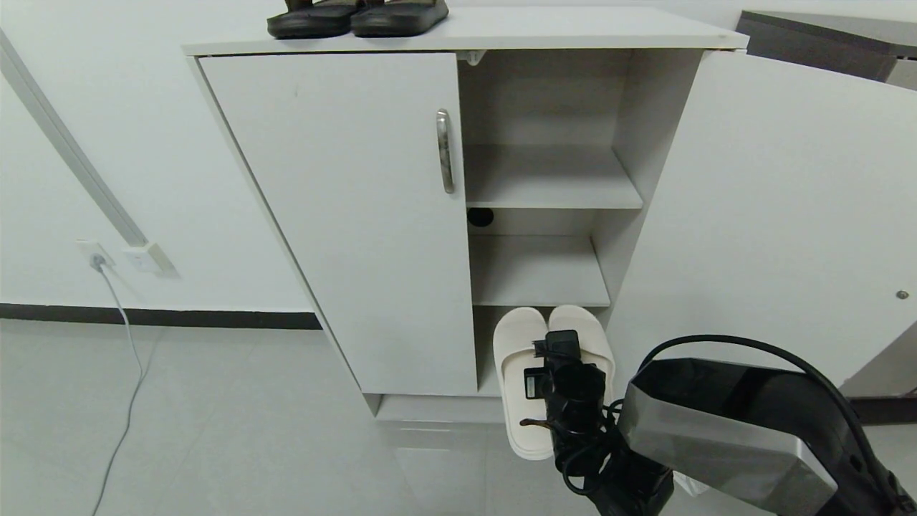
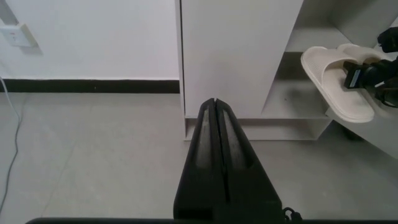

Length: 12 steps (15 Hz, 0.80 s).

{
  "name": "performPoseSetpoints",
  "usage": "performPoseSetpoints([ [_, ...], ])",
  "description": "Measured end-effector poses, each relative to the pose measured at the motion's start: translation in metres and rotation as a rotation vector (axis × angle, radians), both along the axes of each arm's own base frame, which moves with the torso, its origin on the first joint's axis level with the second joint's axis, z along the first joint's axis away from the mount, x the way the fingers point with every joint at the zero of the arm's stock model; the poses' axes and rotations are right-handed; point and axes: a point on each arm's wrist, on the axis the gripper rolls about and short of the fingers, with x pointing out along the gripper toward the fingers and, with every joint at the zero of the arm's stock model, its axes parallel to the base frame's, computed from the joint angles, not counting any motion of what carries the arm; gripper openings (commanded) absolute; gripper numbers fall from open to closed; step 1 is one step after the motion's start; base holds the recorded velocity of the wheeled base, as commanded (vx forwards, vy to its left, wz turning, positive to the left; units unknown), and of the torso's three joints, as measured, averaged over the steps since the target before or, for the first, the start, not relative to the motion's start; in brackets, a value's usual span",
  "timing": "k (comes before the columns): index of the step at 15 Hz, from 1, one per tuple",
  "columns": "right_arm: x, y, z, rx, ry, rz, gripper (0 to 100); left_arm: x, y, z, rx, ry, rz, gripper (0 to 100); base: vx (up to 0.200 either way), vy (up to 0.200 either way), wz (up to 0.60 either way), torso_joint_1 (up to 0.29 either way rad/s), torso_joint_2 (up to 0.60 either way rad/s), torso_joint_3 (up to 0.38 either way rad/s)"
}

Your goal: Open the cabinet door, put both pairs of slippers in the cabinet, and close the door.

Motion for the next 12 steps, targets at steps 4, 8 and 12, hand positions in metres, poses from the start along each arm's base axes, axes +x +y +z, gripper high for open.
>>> performPoseSetpoints([
  [4, 0.0005, -0.0003, 0.0032, 0.005, -0.006, -0.001, 0, 0.0, 0.0, -0.0002, 0.0, 0.001, 0.0, 0, 0.2, 0.0, 0.0, 0.002, 0.0, 0.001],
  [8, 0.0011, -0.0006, 0.0051, 0.005, -0.007, -0.003, 0, 0.0, 0.0, -0.0001, 0.0, 0.0, 0.0, 0, 0.2, 0.0, 0.0, 0.001, 0.0, 0.004],
  [12, 0.0068, 0.001, 0.0066, -0.01, 0.007, -0.005, 0, 0.0, 0.0, -0.0002, -0.001, 0.001, 0.001, 0, 0.0, 0.0, 0.0, 0.0, 0.0, 0.0],
])
